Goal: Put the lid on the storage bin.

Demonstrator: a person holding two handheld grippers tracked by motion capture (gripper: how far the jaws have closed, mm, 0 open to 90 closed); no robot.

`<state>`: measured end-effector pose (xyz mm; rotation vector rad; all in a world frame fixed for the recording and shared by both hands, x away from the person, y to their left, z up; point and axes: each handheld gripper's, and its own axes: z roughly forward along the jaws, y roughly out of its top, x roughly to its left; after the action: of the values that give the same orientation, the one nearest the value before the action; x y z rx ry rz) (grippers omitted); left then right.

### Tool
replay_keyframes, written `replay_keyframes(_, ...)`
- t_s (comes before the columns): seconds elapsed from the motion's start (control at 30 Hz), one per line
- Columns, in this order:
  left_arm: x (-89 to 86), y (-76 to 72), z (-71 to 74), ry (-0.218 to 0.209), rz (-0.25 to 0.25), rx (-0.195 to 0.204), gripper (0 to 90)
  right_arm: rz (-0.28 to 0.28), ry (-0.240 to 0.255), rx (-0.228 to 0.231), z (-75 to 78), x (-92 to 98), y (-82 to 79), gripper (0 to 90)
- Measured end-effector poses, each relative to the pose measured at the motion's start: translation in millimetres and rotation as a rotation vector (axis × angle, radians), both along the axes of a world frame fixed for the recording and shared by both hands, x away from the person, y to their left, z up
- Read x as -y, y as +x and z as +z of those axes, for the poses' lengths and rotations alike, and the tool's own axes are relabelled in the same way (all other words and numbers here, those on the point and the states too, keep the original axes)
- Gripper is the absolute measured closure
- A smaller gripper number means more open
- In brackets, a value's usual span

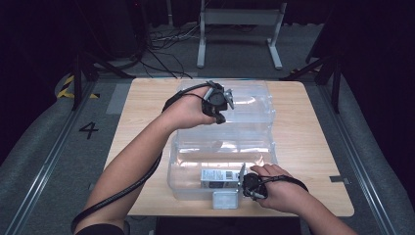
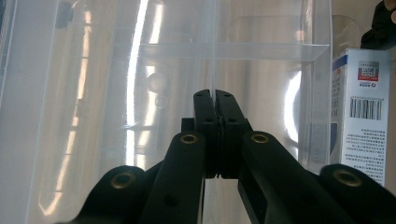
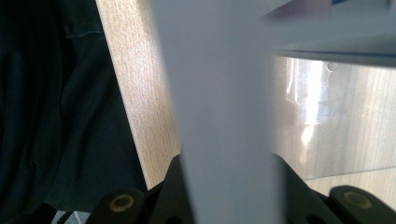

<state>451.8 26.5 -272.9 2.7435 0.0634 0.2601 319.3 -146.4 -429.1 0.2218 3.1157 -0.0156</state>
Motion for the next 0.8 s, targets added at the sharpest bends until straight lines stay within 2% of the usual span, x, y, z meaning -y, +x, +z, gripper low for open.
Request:
replay_keyframes(0.27,-1.2,-9.6,2.4,-0.009,-0.013,0.011,89.1,-0.002,0.013,0.003,-1.0,0.3,-0.4,86.6)
replay_keyframes(0.63,-1.4,-29.6,6.3,-0.009,-0.048,0.035,89.1,-0.013,-0.002,-0.002,0.1,-0.2,-0.8,86.6)
replay_keyframes(0.8,-5.4,-35.3,5.9,-0.024,-0.05,0.04,89.1,-0.014,-0.001,-0.001,0.1,-0.1,-1.0,86.5)
